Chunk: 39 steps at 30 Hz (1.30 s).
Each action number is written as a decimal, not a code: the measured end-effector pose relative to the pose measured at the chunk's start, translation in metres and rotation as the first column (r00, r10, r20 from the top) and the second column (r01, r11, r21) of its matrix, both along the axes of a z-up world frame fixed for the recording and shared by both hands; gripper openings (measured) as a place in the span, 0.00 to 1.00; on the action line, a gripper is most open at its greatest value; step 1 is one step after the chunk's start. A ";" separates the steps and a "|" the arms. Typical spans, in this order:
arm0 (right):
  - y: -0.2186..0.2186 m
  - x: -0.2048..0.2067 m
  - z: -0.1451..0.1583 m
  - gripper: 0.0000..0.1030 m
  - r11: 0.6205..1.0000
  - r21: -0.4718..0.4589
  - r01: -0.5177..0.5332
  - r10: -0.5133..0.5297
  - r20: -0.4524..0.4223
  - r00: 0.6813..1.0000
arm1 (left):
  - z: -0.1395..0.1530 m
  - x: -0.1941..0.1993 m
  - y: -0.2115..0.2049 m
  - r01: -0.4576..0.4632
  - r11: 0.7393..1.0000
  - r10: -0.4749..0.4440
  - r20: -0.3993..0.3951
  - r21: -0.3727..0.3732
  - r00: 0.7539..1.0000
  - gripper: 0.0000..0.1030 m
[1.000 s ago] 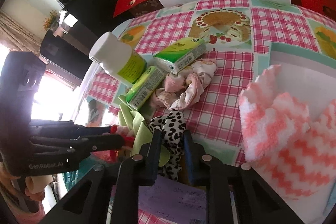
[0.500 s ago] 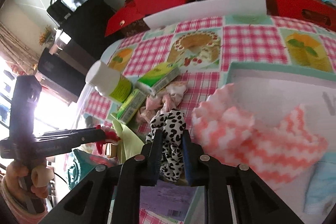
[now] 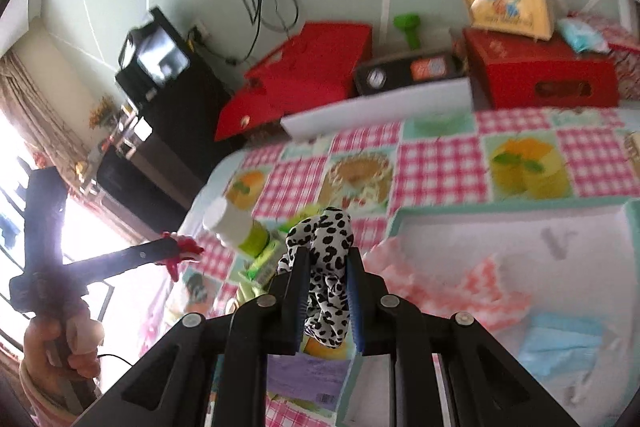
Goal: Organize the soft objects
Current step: 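Carry the hair tie with the left gripper while the right gripper carries the scrunchie to the tray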
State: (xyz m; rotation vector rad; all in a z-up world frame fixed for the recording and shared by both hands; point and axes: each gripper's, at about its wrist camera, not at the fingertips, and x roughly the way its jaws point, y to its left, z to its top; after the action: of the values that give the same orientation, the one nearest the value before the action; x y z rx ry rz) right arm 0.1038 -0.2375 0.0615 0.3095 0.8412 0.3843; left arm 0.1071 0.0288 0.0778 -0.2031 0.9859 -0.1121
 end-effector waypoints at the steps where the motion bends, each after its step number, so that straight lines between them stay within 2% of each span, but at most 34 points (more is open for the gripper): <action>1: -0.007 -0.003 0.004 0.18 1.000 0.000 0.016 -0.016 0.012 1.000 | 0.004 -0.001 -0.005 0.006 1.000 -0.006 0.016 0.001 1.000 0.21; 5: -0.036 -0.009 0.016 0.18 0.995 0.000 0.095 -0.095 0.042 0.995 | 0.016 0.006 -0.037 0.046 0.999 -0.045 0.062 -0.007 0.997 0.21; 11: -0.089 -0.018 0.021 0.18 0.971 -0.001 0.237 -0.237 0.042 0.971 | 0.014 0.015 -0.078 0.103 0.994 -0.100 0.061 -0.036 0.993 0.21; 23: -0.192 -0.040 0.006 0.18 0.880 0.002 0.474 -0.474 -0.025 0.880 | -0.021 0.035 -0.167 0.195 0.978 -0.194 0.019 -0.078 0.981 0.21; 27: -0.209 -0.042 -0.003 0.18 0.864 0.010 0.504 -0.502 -0.053 0.863 | -0.040 0.042 -0.197 0.211 0.974 -0.212 -0.009 -0.086 0.977 0.21; 32: -0.215 -0.039 -0.014 0.18 0.860 0.009 0.510 -0.507 -0.083 0.858 | -0.062 0.049 -0.221 0.223 0.972 -0.226 -0.036 -0.071 0.974 0.21; 39: -0.212 -0.028 -0.032 0.18 0.863 -0.018 0.504 -0.502 -0.131 0.855 | -0.080 0.054 -0.233 0.237 0.971 -0.239 -0.051 -0.038 0.970 0.21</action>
State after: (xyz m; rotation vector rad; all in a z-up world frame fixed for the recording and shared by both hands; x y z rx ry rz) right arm 0.0756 -0.4495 0.0300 0.5607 0.8501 -0.1240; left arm 0.1616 -0.2037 -0.0025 -0.1166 1.0617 -0.3439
